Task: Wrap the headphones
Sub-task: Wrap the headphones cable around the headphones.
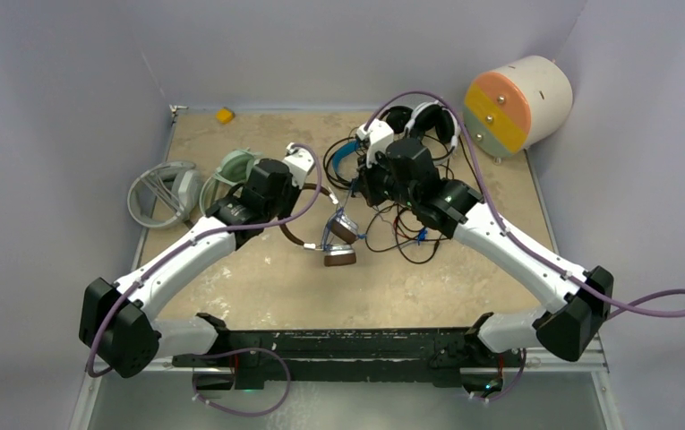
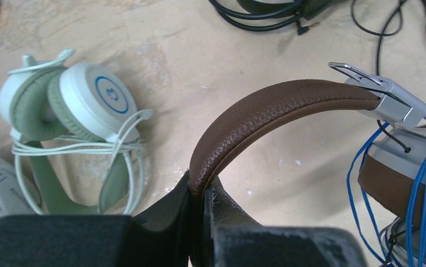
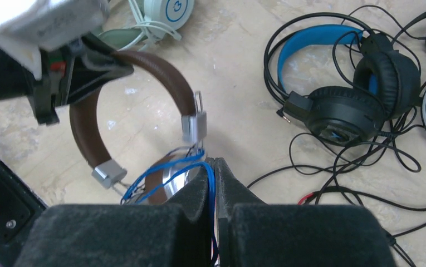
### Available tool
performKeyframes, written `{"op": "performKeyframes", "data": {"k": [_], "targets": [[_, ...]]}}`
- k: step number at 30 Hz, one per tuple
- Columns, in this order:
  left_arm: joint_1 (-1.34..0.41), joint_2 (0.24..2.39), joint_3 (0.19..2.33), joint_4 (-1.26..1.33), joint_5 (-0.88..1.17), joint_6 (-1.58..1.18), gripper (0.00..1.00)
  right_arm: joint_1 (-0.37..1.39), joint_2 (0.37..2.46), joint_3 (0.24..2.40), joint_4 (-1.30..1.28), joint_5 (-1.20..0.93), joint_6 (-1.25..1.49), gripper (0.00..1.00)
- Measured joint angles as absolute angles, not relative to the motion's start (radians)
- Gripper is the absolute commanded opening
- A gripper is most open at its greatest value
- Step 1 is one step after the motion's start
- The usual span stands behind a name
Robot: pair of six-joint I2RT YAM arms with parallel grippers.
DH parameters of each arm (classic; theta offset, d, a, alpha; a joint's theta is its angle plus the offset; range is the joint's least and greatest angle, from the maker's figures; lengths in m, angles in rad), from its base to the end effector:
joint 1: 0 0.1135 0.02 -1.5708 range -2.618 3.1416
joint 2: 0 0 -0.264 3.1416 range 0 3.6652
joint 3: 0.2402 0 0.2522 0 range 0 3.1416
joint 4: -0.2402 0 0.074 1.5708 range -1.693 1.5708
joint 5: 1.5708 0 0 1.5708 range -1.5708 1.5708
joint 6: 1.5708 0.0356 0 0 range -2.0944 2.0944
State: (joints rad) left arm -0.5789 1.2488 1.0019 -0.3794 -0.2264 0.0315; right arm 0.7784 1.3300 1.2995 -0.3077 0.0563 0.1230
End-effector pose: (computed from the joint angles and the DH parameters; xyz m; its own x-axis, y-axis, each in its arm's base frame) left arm 0.2360 -0.1447 0.2985 -0.4784 0.3494 -0.8057 0.3962 0.9046 0.1570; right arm 0.2200 0.2142 0.3860 -0.3158 -0.1394 -0.9385 -0.6292 0.7711 0.0972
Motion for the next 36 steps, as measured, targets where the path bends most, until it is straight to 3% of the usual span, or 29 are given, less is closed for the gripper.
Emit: {"op": "performKeyframes", "data": {"k": [15,24,36], "targets": [[-0.615,1.249,1.0,-0.382,-0.043,0.035,0.0,0.636,1.386,1.312,-0.299,0.03,0.158,0.0],[-0.607,1.237,1.043,-0.429,0.166,-0.183,0.0,0.606,1.37,1.055,-0.157,0.036,0.227,0.0],[-0.559,1.238,1.316,-0.648,0.205,-0.455,0.0,0.606,1.235,0.816,0.037,0.035,0.297,0.0]]}}
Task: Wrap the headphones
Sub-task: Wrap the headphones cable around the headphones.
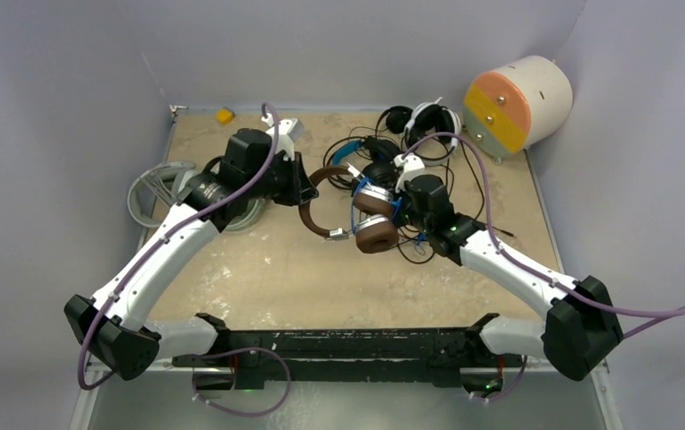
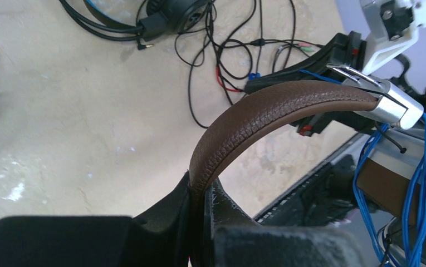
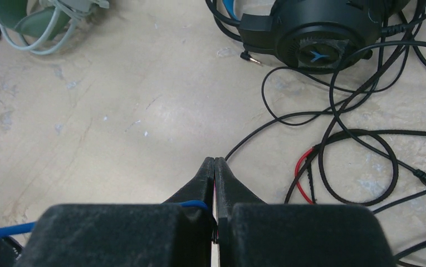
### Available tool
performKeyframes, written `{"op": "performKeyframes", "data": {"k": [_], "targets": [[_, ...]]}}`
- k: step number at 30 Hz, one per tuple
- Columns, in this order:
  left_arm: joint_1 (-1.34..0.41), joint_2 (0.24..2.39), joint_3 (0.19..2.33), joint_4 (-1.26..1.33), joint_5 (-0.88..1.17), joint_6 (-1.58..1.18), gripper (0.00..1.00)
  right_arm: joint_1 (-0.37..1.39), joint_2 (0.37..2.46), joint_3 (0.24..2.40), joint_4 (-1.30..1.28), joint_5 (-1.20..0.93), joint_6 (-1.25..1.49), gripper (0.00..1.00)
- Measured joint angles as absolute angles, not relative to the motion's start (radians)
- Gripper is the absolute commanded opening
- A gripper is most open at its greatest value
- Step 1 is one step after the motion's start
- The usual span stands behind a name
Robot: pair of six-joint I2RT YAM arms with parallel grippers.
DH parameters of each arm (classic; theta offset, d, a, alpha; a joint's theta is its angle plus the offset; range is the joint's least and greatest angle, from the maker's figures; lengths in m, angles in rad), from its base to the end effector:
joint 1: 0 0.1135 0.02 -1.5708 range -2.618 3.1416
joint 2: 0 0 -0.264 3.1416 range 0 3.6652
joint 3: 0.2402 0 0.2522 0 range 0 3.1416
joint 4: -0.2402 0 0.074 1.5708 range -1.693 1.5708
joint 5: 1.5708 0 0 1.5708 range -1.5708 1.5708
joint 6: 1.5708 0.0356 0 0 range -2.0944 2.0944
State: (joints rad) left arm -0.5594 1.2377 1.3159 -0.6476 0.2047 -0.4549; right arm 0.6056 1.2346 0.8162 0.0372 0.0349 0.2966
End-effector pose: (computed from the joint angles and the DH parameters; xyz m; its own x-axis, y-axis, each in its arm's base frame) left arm 0.2207 -0.1467 0.3833 -0.7025 -0.0677 -0.7084 0.3963 0.7896 -0.4685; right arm 0.2332 0.1600 0.2772 -0.4510 0.0430 -0.8915 -0.4292 0.8653 0.2589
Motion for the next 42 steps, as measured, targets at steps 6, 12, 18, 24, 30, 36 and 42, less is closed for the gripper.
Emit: {"op": "performKeyframes", "data": {"k": [6,12,18,24,30,36,42], "targets": [[-0.513,1.238,1.335,-0.665,0.33,-0.577,0.0,0.606,1.232,0.746,0.163,-0.055,0.295,0.04],[-0.504,1.251,1.374,-0.662,0.421,-0.676,0.0,0.606,1.225,0.63,0.341,-0.136,0.29,0.12],[-0.488,1.273,1.493,-0.699,0.415,-0.745,0.0,0.606,1.292,0.621,0.466,-0.191,0.288,0.15],[-0.455,1.275,1.561,-0.739,0.378,-0.797,0.0,0.606,1.355,0.62,0.523,-0.251,0.29,0.18],[-0.403,1.289,1.607,-0.776,0.352,-0.82,0.0,0.606,1.386,0.617,0.568,-0.336,0.318,0.21],[-0.314,1.353,1.661,-0.775,0.369,-0.83,0.0,0.688,1.375,0.581,0.612,-0.39,0.352,0.2],[-0.232,1.441,1.672,-0.779,0.287,-0.829,0.0,0.842,1.31,0.533,0.673,-0.518,0.383,0.16]]}}
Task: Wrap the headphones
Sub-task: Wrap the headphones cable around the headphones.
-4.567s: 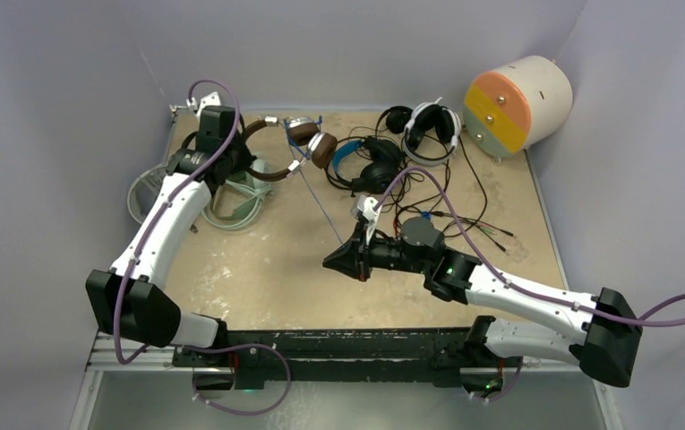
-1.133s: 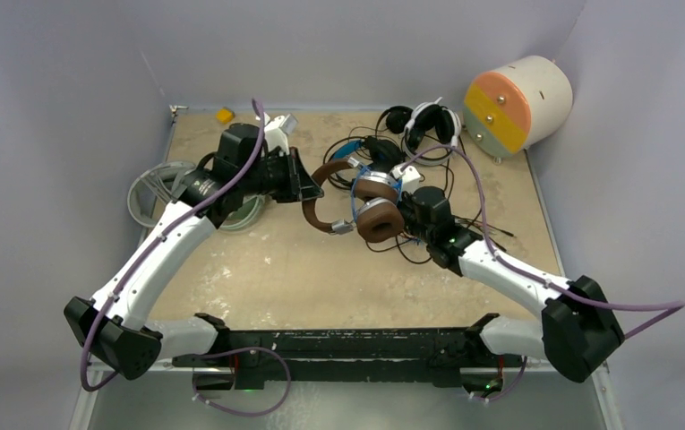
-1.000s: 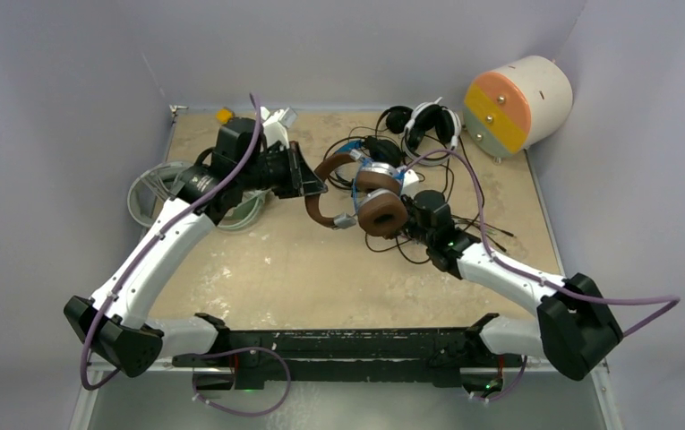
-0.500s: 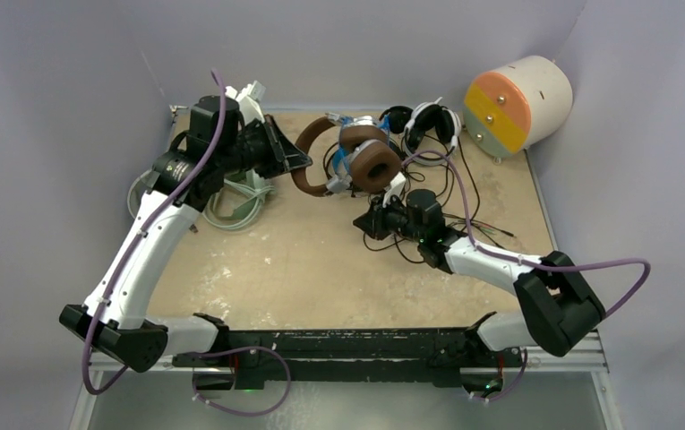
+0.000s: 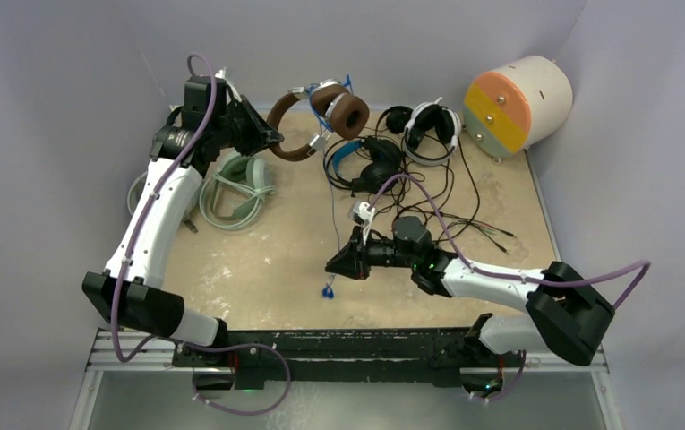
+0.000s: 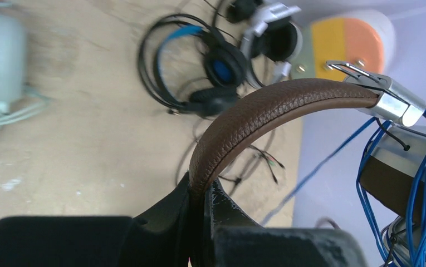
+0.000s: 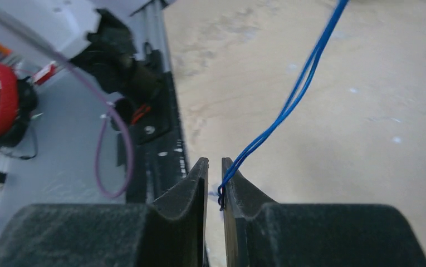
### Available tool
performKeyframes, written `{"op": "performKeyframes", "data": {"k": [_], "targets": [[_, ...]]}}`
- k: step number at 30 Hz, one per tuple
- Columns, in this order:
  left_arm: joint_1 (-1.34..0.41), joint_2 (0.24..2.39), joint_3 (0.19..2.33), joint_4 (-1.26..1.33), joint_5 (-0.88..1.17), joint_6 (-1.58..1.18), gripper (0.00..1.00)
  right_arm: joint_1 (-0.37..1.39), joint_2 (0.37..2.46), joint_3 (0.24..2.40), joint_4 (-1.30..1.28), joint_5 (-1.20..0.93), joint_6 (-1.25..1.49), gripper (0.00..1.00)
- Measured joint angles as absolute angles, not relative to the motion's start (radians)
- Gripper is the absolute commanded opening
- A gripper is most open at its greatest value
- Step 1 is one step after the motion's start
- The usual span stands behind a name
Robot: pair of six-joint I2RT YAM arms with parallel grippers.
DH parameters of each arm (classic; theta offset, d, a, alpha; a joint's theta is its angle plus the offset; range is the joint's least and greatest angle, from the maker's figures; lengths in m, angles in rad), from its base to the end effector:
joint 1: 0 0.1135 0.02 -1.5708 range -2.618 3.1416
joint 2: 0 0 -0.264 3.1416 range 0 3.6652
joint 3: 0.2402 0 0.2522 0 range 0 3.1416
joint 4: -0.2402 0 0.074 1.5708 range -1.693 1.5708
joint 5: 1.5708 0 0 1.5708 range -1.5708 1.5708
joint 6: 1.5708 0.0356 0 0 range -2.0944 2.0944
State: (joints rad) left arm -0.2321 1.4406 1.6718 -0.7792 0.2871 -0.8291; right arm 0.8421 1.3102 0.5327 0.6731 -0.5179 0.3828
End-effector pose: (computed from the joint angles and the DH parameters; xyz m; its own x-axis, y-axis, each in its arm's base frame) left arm 0.2923 -0.0794 0.4335 -0.6786 -0.5662 -0.4678 -0.0659 0.6813 -0.7290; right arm 0.1686 0.2154 0.2286 -0.4290 0.0068 -0.9033 -0.8795 0.2250 0.4193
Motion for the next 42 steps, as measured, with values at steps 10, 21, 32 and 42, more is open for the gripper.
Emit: {"op": "performKeyframes", "data": {"k": [10,21,32,42], "targets": [[-0.222,1.444,1.526,-0.741,-0.06,-0.8,0.0,0.927,1.198,0.654,0.556,-0.594,0.4,0.0],[-0.226,1.306,1.252,-0.606,-0.368,-0.586,0.0,0.926,1.184,0.993,0.151,-0.526,0.332,0.0],[-0.421,1.244,1.113,-0.424,-0.501,-0.258,0.0,0.926,1.203,1.197,-0.196,-0.363,0.247,0.0],[-0.48,1.224,1.052,-0.376,-0.514,-0.083,0.0,0.842,1.251,1.338,-0.402,-0.146,0.144,0.0]]}}
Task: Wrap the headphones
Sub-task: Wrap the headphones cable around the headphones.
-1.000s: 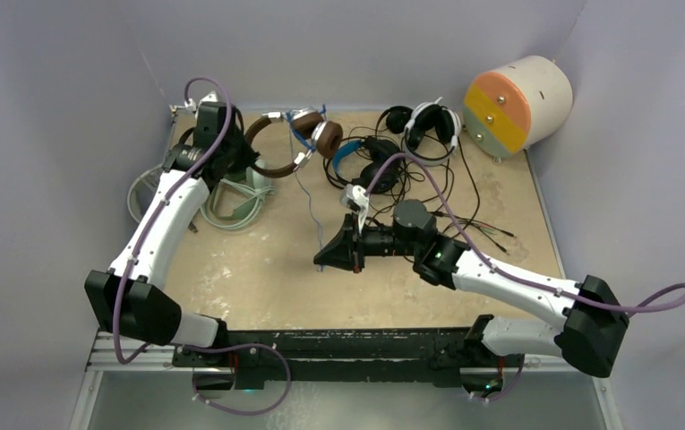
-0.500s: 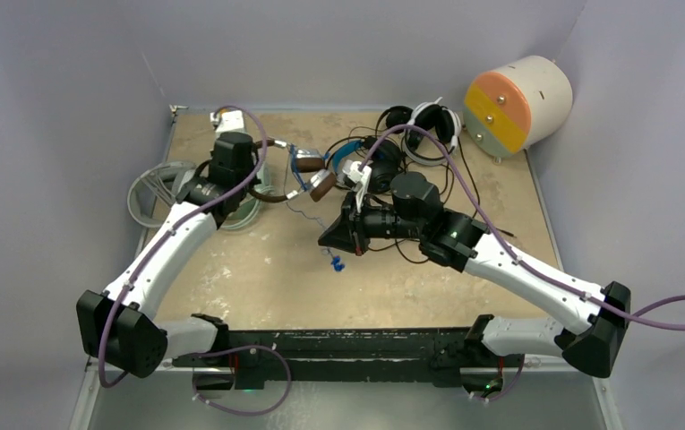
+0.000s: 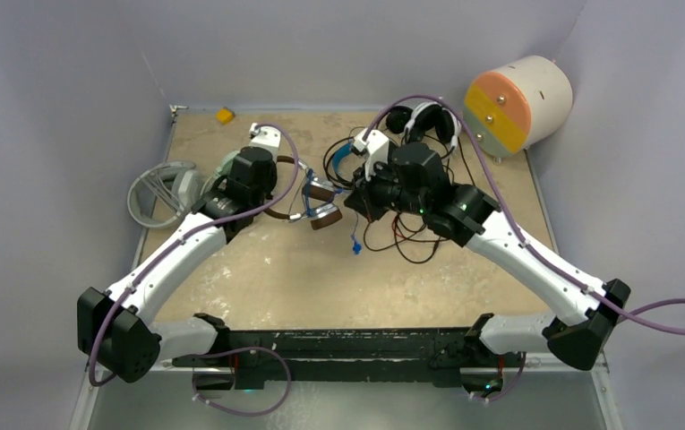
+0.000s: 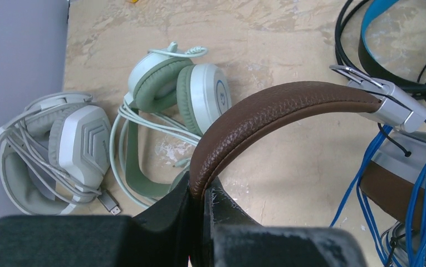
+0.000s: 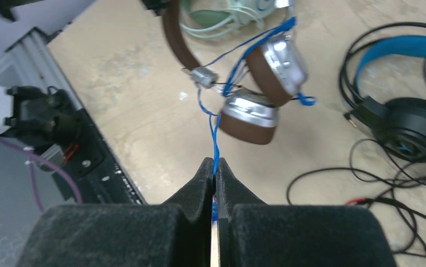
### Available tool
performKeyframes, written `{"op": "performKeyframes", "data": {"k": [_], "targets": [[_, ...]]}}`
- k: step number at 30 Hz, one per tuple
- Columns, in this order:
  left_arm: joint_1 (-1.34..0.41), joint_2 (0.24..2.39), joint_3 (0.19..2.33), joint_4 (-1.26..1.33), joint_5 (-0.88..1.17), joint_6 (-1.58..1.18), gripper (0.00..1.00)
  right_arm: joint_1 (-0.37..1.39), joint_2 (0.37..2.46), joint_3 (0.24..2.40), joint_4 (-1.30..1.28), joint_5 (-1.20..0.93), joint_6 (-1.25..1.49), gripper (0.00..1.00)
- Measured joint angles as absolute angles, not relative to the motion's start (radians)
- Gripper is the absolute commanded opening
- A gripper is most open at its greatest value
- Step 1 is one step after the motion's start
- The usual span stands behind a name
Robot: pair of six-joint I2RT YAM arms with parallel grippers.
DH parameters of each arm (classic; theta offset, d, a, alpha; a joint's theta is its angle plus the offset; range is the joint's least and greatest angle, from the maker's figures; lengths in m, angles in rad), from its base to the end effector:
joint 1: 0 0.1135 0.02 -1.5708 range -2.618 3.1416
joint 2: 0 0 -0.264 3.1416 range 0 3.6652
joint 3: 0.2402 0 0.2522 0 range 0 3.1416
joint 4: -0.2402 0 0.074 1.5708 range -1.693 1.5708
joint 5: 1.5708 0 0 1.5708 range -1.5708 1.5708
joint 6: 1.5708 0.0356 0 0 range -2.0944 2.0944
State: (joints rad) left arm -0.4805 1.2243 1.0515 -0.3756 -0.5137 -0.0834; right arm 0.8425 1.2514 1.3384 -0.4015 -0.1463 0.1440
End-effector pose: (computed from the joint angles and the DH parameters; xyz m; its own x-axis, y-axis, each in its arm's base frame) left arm 0.2489 -0.1100 0.3241 -0.4632 0.1597 -0.8717 -0.0079 0.9829 0.1842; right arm 0.1824 0.2123 0.4114 -0.3230 -0.1488 -0.9346 -0.7925 0.5824 0.1811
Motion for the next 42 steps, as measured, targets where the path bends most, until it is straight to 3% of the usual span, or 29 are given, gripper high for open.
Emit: {"op": "performKeyframes", "data": {"k": [18,21,25,33,42], "targets": [[-0.585,1.209,1.021,-0.398,-0.379,0.059,0.0,0.722,1.496,1.416,-0.489,0.147,0.048,0.0],[-0.586,1.202,1.021,-0.421,-0.339,0.067,0.0,0.72,1.522,1.416,-0.489,0.188,0.036,0.07],[-0.586,1.175,1.021,-0.452,-0.262,0.072,0.0,0.717,1.536,1.411,-0.482,0.215,0.025,0.08],[-0.586,1.161,1.09,-0.553,-0.052,-0.02,0.0,0.677,1.502,1.285,-0.374,0.1,0.028,0.06],[-0.586,1.17,1.375,-0.728,0.068,-0.252,0.0,0.662,1.316,1.058,-0.087,-0.152,0.07,0.07]]}}
